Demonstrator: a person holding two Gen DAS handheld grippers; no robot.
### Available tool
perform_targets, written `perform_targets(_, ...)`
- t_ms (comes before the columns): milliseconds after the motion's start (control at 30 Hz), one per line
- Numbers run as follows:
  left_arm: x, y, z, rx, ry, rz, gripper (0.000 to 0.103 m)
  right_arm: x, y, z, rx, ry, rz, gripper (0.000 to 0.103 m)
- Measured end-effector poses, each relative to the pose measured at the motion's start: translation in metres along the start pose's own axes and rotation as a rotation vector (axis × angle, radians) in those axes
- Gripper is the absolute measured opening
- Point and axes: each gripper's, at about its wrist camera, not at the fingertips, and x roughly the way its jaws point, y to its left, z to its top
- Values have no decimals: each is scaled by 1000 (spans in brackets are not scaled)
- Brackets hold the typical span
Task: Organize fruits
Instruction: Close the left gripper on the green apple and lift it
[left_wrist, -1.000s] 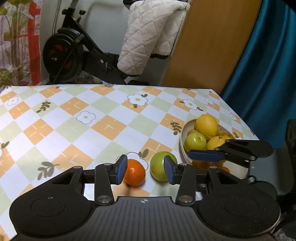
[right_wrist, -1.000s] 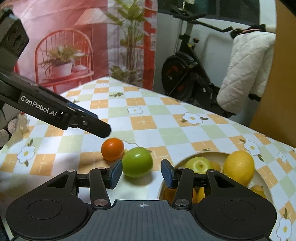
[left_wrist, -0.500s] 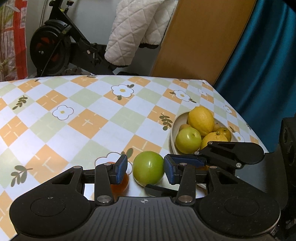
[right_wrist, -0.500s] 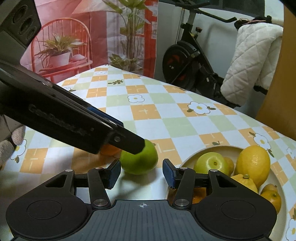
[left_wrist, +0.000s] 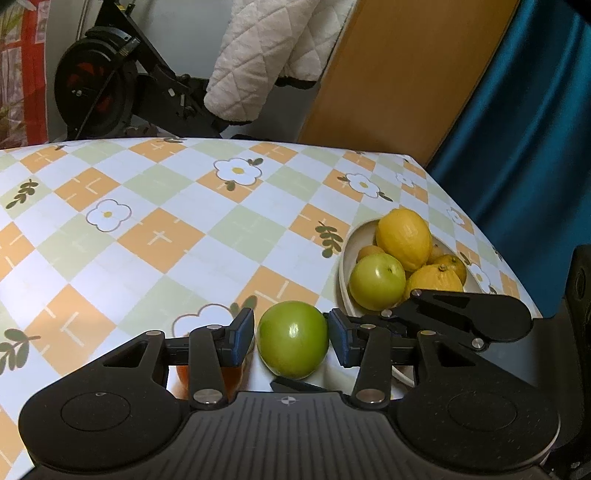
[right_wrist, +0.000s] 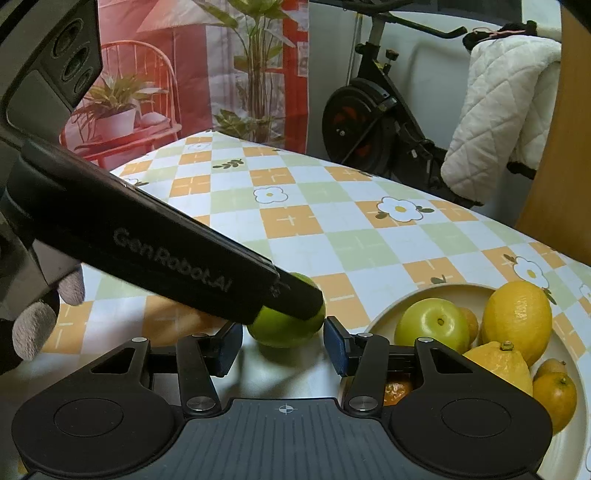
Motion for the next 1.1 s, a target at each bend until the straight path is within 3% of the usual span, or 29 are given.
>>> perform_targets(167, 3, -6, -3, 23, 10, 6, 48, -1, 0, 0, 9, -6, 0, 45)
perform_targets(467, 0, -9, -13, -15, 10, 22, 48, -4, 1, -2, 26, -15, -2, 43)
perform_targets(767, -13, -17, -34, -118, -5, 34, 48, -20, 6, -13, 71, -32, 18, 42)
perform_targets(1100, -25, -30, -57, -117, -19, 46, 48, -37, 15, -32, 116, -43, 32, 42)
